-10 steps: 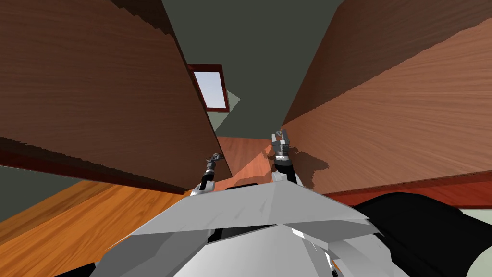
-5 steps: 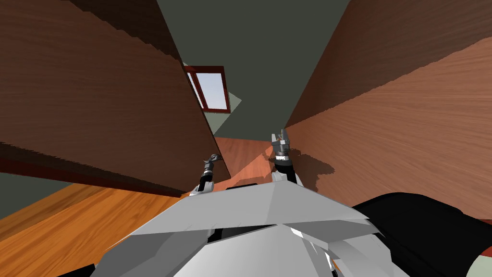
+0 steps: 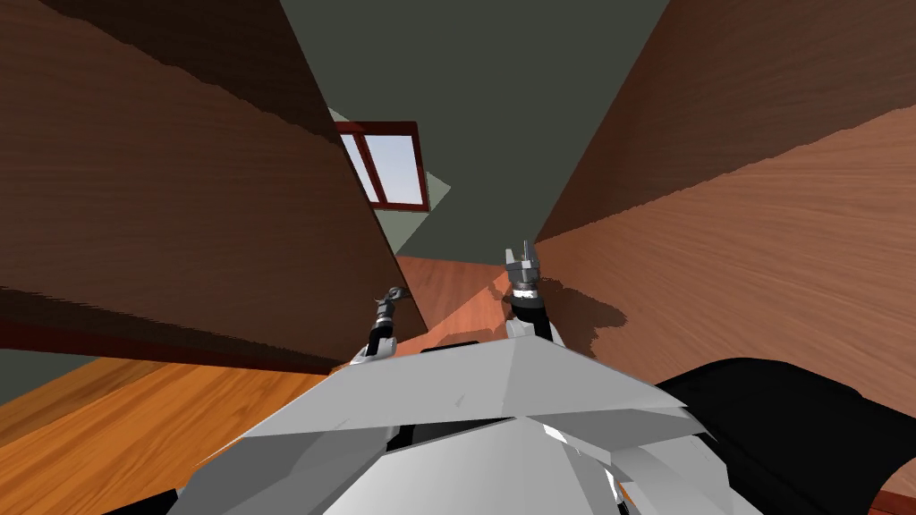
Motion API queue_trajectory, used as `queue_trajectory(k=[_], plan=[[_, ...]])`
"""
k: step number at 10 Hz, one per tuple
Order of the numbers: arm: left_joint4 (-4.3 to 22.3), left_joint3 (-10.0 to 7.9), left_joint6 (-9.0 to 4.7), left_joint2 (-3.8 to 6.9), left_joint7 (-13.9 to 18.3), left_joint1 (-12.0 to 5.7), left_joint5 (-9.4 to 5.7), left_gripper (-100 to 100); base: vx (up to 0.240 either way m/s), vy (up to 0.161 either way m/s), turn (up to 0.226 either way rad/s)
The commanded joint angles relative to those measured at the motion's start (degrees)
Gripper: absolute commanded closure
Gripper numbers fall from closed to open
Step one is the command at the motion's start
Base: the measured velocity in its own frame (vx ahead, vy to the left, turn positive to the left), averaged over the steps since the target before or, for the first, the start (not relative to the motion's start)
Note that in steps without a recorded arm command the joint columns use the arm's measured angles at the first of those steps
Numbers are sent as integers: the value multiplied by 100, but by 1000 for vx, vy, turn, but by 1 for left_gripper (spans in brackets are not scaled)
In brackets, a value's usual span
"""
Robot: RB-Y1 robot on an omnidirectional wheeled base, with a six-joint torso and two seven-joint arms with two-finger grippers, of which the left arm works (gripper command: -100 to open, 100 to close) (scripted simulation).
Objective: Push the door open
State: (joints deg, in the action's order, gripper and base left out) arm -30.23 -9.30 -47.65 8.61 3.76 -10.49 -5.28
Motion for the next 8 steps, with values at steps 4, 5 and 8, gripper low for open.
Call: queue_trajectory(k=[4,5,8], plan=[[-96,-153,62,35,-67,79,-83,100,154,-68,51],[-167,-295,63,36,-167,129,-216,100,130,8,-60],[-243,-447,75,19,-289,194,-365,100,182,12,-45]])
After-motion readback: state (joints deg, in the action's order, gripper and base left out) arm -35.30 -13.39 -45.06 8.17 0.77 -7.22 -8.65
